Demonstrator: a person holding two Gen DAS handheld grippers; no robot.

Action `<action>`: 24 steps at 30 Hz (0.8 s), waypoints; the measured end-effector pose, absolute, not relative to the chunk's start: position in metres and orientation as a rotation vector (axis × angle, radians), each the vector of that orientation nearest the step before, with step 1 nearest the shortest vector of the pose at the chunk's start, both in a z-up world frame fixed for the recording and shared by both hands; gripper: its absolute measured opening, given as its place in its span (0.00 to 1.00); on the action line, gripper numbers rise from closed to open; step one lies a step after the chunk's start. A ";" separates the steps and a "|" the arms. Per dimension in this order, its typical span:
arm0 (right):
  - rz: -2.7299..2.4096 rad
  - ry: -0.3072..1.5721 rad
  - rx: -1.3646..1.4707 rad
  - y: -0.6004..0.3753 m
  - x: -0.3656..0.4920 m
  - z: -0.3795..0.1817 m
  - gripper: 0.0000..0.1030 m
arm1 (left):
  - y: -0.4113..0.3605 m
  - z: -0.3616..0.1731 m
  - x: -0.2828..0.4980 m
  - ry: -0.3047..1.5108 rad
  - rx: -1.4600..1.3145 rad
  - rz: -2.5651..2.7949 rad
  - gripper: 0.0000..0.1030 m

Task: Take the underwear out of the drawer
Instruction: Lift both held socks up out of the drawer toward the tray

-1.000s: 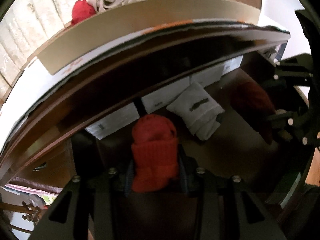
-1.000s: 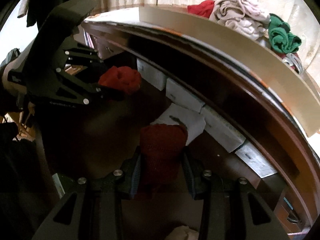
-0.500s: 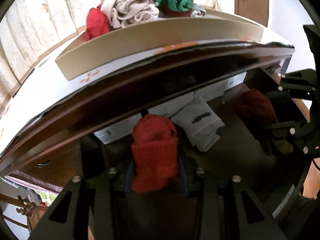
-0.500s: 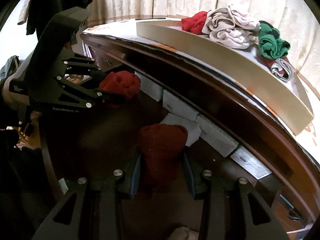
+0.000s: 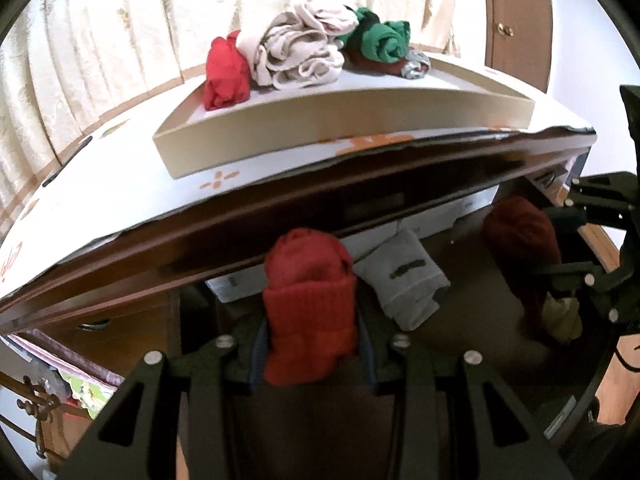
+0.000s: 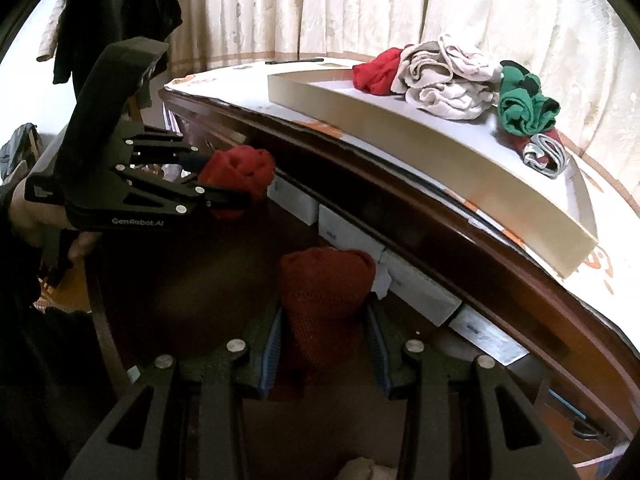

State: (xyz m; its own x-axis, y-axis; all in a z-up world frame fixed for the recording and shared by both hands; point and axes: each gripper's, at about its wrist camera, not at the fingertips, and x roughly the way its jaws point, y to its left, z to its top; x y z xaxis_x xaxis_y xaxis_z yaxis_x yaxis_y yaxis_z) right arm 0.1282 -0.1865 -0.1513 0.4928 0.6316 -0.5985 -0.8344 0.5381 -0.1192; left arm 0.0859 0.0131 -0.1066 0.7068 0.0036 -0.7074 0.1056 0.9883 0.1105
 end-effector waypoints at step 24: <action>0.926 0.382 -0.348 -0.198 0.118 -0.124 0.39 | 0.023 -0.069 0.068 0.584 0.064 -0.053 0.35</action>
State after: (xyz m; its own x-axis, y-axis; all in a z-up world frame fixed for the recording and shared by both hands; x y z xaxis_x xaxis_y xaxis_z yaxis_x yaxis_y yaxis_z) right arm 0.1180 -0.1980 -0.1239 0.5433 0.7017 -0.4610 -0.8226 0.5546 -0.1252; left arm 0.0679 0.0227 -0.0691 0.8332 -0.0320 -0.5521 0.0680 0.9967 0.0449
